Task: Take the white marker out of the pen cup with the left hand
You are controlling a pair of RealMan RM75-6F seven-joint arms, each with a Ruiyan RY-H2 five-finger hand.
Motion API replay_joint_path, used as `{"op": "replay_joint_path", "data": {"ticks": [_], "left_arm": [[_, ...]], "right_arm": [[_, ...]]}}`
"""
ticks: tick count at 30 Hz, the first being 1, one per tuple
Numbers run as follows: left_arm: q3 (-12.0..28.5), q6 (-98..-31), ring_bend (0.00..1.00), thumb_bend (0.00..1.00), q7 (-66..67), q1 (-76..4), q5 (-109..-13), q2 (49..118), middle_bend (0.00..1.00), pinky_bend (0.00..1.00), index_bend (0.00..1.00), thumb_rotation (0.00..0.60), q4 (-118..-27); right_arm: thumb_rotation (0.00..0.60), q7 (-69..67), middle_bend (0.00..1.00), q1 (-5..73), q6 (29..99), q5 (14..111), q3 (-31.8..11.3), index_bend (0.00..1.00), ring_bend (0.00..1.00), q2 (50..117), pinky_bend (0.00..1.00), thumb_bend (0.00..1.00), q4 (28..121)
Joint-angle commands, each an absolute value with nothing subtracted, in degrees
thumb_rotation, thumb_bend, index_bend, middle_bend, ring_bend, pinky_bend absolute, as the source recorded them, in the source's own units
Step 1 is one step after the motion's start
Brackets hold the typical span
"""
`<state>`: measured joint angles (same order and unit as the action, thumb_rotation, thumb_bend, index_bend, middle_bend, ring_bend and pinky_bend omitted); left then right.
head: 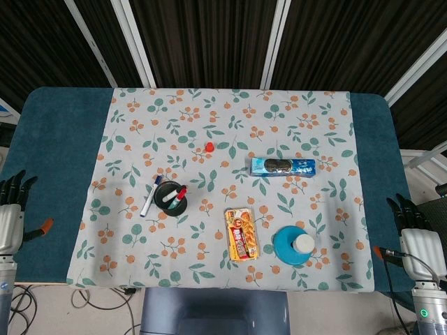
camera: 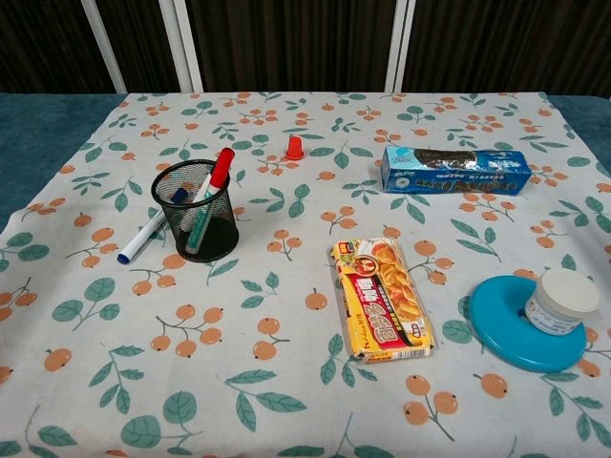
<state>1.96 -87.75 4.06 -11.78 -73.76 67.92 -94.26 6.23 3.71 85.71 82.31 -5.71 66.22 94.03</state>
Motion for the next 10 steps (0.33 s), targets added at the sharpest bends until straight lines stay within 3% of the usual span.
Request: {"op": "replay_joint_path", "data": {"ticks": [1, 10], "left_arm": [[-0.7, -87.36, 0.0, 0.18, -0.27, -9.09, -75.98, 64.89, 0.0, 0.0, 0.13, 0.6, -95.07], [-0.74, -84.89, 0.0, 0.18, -4.03, -8.52, -78.08, 62.42, 0.0, 0.0, 0.12, 0.6, -96.19]], "right_arm": [[0.6, 6.36, 0.01, 3.77, 85.77, 82.49, -5.71, 0.09, 0.06, 66.28, 0.17, 0.11, 93.96], [0.6, 6.23, 0.01, 3.82, 85.71, 82.59, -5.67, 0.1, 0.06, 66.24, 0.17, 0.11, 93.9]]}}
